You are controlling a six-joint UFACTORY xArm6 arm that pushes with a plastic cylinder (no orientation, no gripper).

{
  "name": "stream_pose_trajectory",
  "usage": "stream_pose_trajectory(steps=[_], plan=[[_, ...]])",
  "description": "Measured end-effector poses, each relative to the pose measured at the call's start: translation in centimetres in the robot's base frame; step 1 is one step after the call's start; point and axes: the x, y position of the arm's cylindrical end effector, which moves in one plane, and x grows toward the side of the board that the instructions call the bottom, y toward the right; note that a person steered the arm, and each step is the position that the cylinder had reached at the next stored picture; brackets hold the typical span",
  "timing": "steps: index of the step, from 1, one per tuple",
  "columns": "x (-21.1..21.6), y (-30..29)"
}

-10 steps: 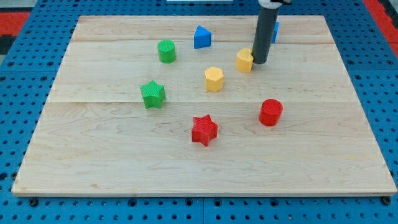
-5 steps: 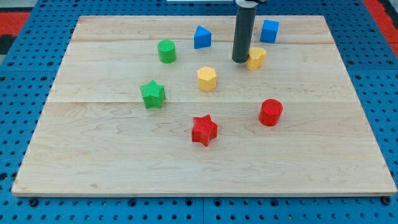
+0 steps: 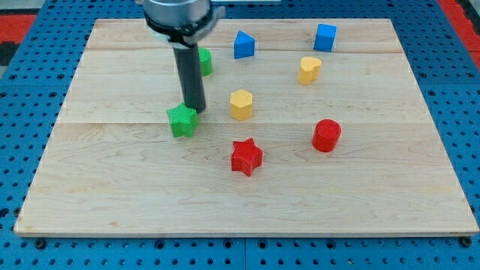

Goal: Place the yellow blocks to the top side of the board

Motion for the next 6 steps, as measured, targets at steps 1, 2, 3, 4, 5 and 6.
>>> stream_pose_trajectory(steps=[1, 2, 3, 4, 5, 6], plan=[[1.1, 3.6], [-3.6, 5.8], [-4.1, 10.5], [-7.2, 13.0], [-9.3, 16.6], [-10.1, 20.0]])
